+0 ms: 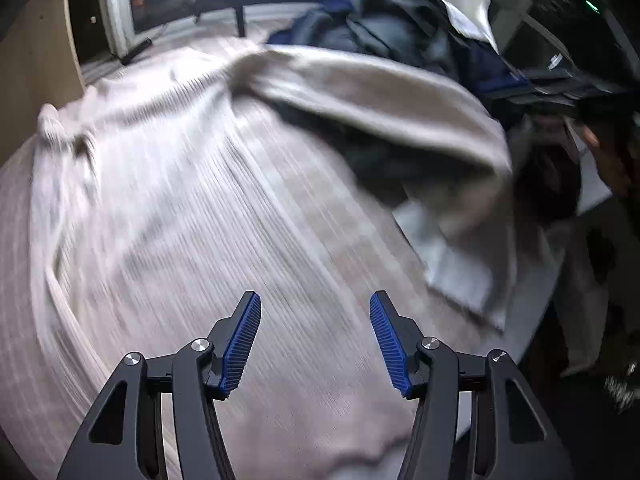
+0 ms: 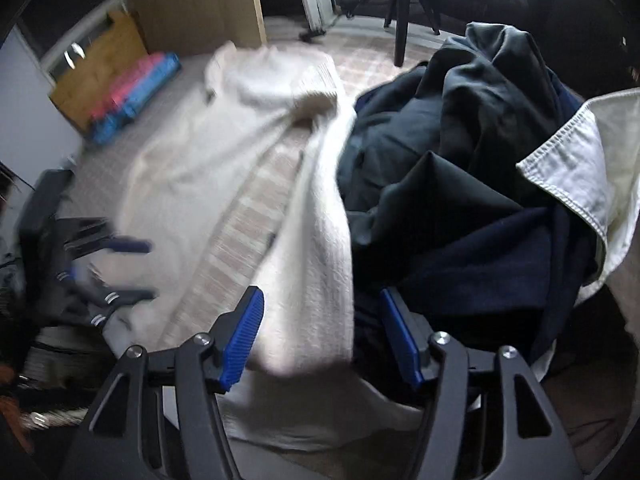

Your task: Fold clothes

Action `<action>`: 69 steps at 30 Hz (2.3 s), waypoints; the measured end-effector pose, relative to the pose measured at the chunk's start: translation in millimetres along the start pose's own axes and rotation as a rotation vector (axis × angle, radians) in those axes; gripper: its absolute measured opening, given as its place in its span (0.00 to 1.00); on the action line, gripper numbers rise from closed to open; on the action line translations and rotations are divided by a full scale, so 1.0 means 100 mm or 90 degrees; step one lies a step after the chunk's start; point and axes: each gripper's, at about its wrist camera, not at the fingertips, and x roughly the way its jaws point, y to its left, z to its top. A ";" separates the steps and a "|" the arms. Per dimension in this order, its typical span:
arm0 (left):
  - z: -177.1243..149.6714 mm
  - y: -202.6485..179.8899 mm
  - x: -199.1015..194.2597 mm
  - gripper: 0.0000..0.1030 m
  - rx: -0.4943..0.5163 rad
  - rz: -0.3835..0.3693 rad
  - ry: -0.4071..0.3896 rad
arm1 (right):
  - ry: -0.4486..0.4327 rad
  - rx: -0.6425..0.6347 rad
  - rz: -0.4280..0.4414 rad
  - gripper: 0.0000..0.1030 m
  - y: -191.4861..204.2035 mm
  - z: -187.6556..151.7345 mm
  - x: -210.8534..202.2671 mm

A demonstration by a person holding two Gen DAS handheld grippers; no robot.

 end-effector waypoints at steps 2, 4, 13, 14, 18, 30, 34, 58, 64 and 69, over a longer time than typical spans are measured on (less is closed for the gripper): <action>0.16 -0.01 0.04 0.53 0.002 -0.003 -0.011 | -0.047 0.009 0.021 0.58 -0.07 0.26 -0.15; 0.31 -0.07 0.11 0.54 -0.011 -0.028 -0.023 | -0.081 -0.006 -0.008 0.58 -0.08 0.59 -0.21; 0.75 -0.38 0.47 0.60 -0.141 -0.178 -0.054 | -0.029 -0.064 -0.073 0.57 -0.19 2.33 1.14; 0.76 -0.39 0.52 0.60 -0.151 -0.183 -0.054 | -0.012 -0.064 -0.077 0.57 -0.21 2.39 1.33; 0.80 -0.34 0.66 0.58 -0.197 -0.222 -0.068 | 0.058 -0.068 -0.077 0.57 -0.28 2.49 2.00; 0.78 -0.61 0.50 0.05 -0.123 -0.244 -0.113 | 0.009 -0.173 -0.056 0.03 -0.02 2.49 1.87; 0.79 -0.79 0.59 0.10 -0.091 -0.204 -0.093 | -0.025 -0.203 -0.111 0.03 0.04 2.56 1.76; -0.10 -0.13 -0.27 0.42 -0.103 -0.104 -0.065 | -0.023 0.053 0.016 0.23 -0.14 -0.42 0.07; -0.17 -0.27 -0.42 0.43 -0.055 -0.107 -0.069 | -0.036 0.073 0.022 0.35 -0.22 -0.65 0.29; -0.41 -0.26 -0.64 0.43 -0.040 -0.096 -0.084 | -0.012 0.041 0.001 0.24 -0.06 -0.62 0.41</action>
